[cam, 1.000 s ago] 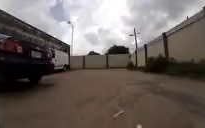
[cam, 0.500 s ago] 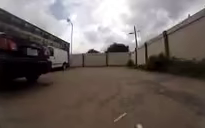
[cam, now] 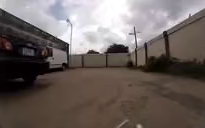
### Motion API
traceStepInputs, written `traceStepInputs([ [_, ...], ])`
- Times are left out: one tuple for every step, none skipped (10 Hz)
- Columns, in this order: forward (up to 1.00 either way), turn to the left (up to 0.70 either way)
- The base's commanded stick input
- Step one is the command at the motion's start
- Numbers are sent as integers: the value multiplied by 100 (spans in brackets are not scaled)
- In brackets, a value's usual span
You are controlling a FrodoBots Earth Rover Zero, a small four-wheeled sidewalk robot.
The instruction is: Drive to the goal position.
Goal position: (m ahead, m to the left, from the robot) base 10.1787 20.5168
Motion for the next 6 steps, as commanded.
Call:
traceStepInputs([
  [30,0],
  [30,0],
  [30,0],
  [30,0],
  [30,0],
  [30,0],
])
